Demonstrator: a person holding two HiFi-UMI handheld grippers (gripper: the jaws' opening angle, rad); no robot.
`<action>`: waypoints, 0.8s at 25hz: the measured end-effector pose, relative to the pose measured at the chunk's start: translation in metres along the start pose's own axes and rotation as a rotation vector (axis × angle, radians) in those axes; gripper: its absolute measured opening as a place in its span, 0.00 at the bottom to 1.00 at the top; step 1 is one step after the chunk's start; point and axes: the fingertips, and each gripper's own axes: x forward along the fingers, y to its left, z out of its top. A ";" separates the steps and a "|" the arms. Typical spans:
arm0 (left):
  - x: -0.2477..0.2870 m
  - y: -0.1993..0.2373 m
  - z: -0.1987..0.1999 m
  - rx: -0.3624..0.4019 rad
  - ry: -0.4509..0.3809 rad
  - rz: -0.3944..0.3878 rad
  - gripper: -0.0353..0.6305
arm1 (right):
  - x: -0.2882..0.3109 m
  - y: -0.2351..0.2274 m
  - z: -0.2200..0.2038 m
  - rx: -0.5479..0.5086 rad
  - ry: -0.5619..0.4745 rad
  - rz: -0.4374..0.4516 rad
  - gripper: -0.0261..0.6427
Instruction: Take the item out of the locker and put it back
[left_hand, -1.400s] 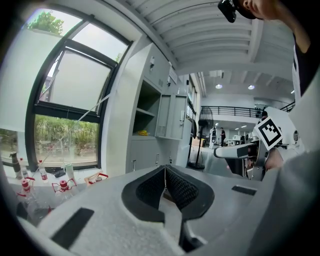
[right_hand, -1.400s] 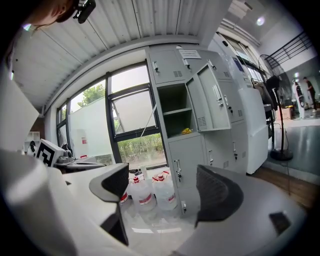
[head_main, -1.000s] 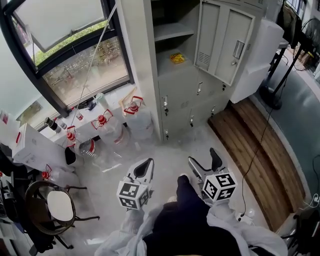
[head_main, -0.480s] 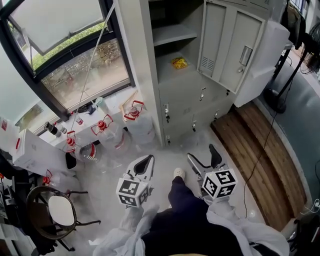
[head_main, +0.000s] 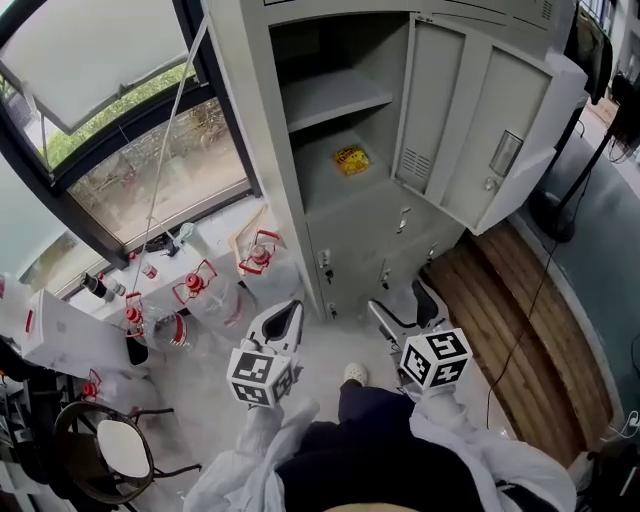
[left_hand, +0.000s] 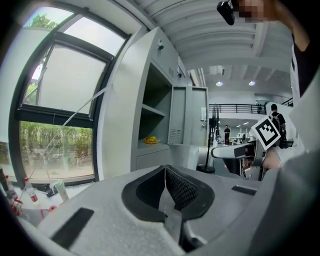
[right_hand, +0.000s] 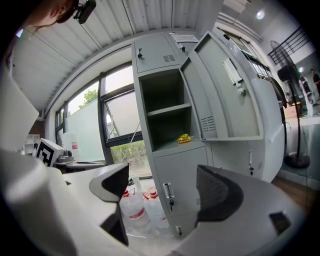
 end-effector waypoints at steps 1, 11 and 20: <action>0.010 0.004 0.005 0.003 -0.002 0.001 0.07 | 0.009 -0.006 0.005 -0.001 -0.002 0.002 0.67; 0.074 0.054 0.031 0.007 -0.030 0.051 0.07 | 0.086 -0.049 0.032 -0.023 -0.009 0.011 0.67; 0.107 0.084 0.041 -0.003 -0.052 0.073 0.07 | 0.148 -0.059 0.056 -0.108 -0.001 0.054 0.67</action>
